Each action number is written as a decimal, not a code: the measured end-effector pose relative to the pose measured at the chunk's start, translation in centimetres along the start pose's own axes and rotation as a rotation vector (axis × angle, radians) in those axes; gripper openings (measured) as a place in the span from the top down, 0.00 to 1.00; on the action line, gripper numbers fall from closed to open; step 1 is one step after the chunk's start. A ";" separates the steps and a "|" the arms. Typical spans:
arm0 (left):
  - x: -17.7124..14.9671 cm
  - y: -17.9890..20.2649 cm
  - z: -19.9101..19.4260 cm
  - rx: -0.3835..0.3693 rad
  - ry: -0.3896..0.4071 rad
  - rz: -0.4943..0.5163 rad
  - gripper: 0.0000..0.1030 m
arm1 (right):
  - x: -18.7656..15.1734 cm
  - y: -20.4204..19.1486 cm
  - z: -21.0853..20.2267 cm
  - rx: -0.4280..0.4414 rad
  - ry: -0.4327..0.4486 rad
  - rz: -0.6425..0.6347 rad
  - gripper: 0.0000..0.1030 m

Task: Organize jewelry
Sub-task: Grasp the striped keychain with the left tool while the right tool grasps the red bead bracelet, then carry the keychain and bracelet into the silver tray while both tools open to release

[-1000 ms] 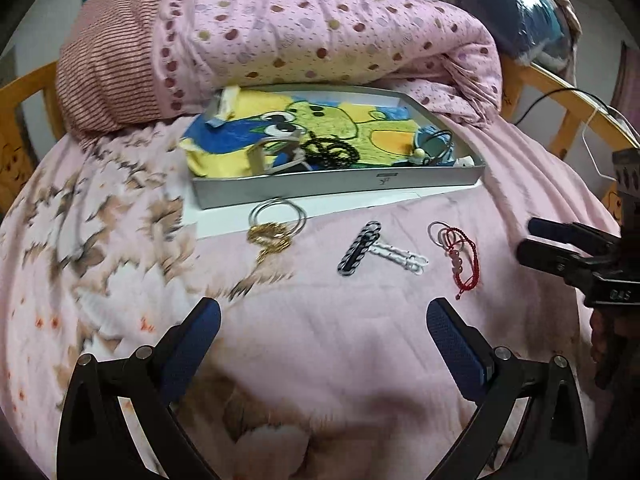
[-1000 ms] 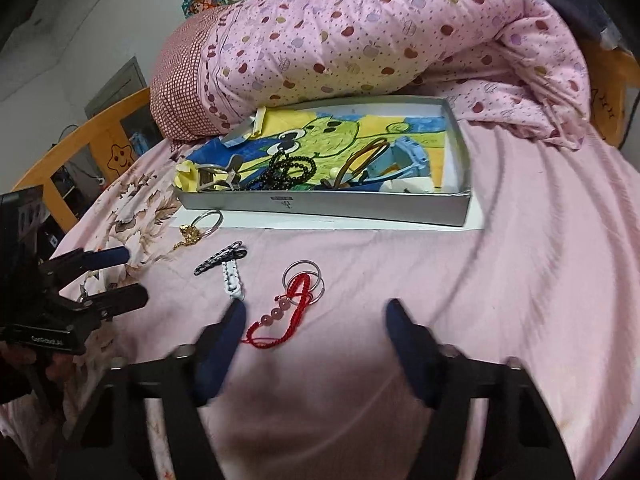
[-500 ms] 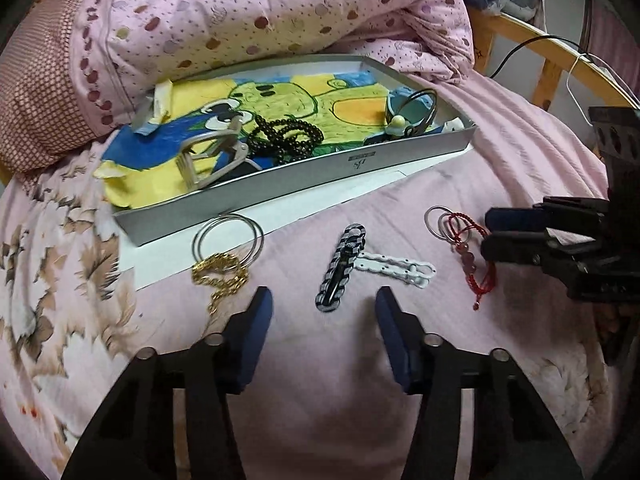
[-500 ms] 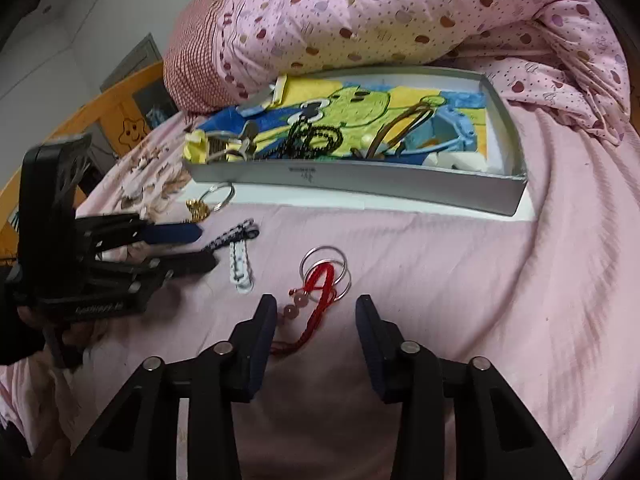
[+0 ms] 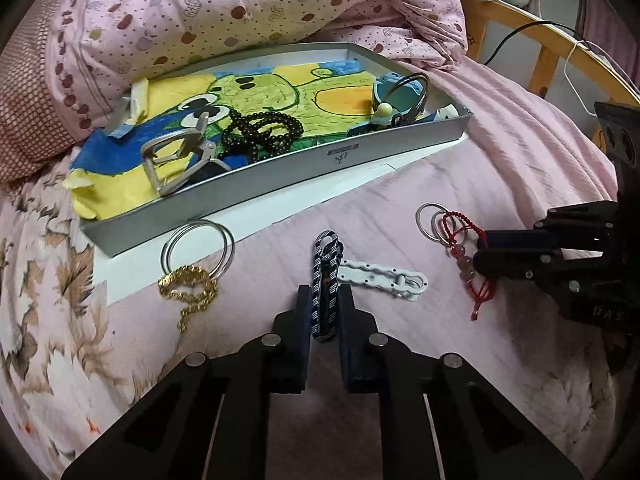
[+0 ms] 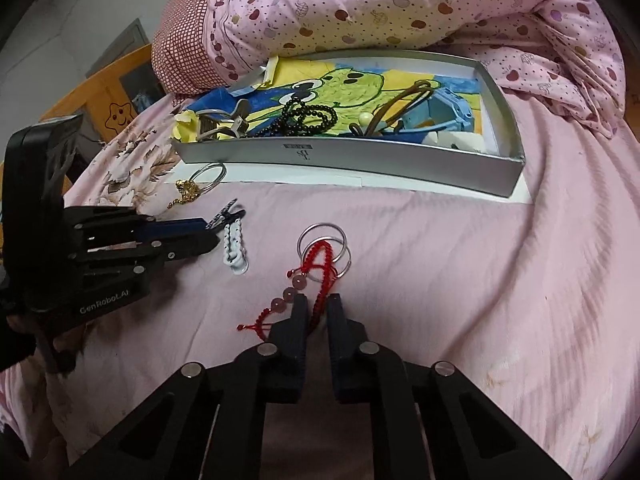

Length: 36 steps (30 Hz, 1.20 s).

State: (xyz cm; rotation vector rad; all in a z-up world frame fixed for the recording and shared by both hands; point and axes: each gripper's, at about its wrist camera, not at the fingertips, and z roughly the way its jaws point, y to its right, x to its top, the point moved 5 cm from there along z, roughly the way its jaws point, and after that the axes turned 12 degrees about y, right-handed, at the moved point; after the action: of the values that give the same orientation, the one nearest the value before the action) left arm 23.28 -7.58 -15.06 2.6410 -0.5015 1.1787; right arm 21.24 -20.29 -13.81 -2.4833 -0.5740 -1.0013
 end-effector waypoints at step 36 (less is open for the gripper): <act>11.3 0.1 2.5 0.163 0.204 -0.173 0.91 | 10.5 9.5 -2.3 -0.200 0.426 0.110 0.94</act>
State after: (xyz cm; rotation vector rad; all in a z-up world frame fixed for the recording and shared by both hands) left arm 32.03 -11.02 -8.22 2.5900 -0.1435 1.4664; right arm 31.68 -27.08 -6.71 -2.3260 -0.2080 -1.5480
